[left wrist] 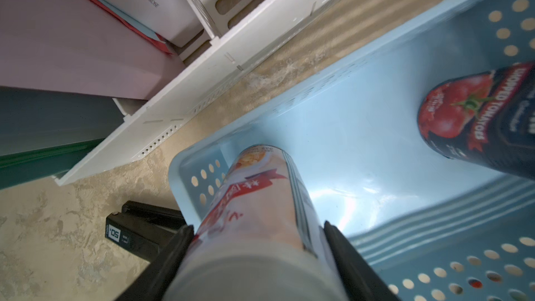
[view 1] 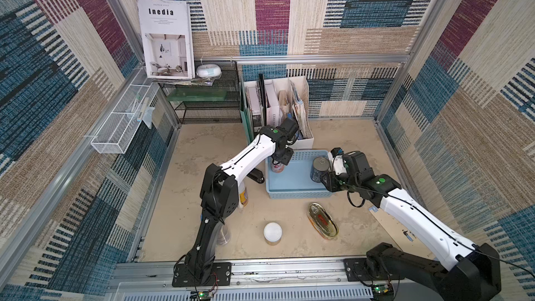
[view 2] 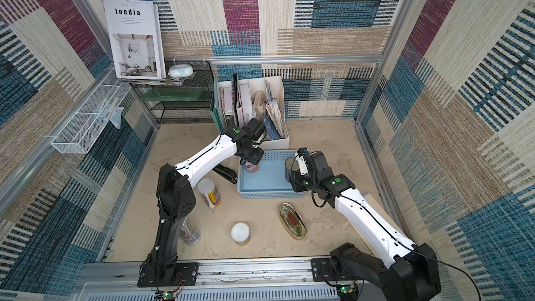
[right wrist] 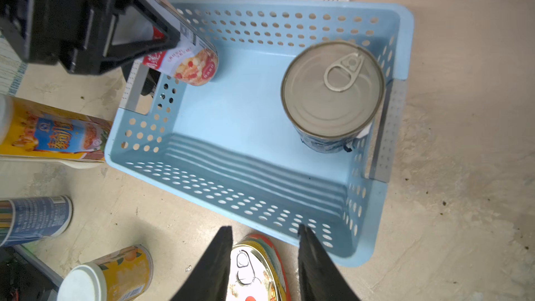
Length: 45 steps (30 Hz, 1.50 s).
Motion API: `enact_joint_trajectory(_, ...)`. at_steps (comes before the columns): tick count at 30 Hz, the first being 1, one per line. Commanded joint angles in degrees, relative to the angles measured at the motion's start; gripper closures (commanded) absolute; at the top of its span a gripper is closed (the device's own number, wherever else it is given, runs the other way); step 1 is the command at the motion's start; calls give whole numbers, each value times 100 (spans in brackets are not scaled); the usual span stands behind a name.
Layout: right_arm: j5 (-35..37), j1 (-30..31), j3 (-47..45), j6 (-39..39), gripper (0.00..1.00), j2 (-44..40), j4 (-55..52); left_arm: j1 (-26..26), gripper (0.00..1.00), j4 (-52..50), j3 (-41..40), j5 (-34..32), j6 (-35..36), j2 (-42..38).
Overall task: Put the canned food in the basket
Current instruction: Place the canned food in the basket, then adjust the canned food in the basket.
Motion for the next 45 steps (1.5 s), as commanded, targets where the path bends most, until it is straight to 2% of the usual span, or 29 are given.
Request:
enact_joint_trajectory(1,94,6,-62,88,65,140,283,39,61,309,-103,-92,-18,-6)
enact_joint_trajectory(5,139,5,37,47,70,512,454,59,59,380,-245,-93,-54,-10)
enact_joint_trajectory(9,142,13,194,-79,74,915,402,62,53,387,-311,-74,-120,-23)
enact_joint_trajectory(11,215,7,138,-75,75,1003,486,62,43,397,-333,-72,-141,-30)
enact_joint_trajectory(22,660,7,358,-190,78,1845,782,71,32,520,-572,-4,-203,-159)
enact_joint_trajectory(32,1068,6,567,-249,78,2431,1077,64,8,536,-729,-95,-303,-329)
enact_joint_trajectory(33,1105,-1,599,-256,78,2489,1087,71,1,527,-733,-62,-301,-353)
enact_joint_trajectory(45,1428,3,915,-313,78,3058,1267,51,1,527,-957,453,-524,-1071)
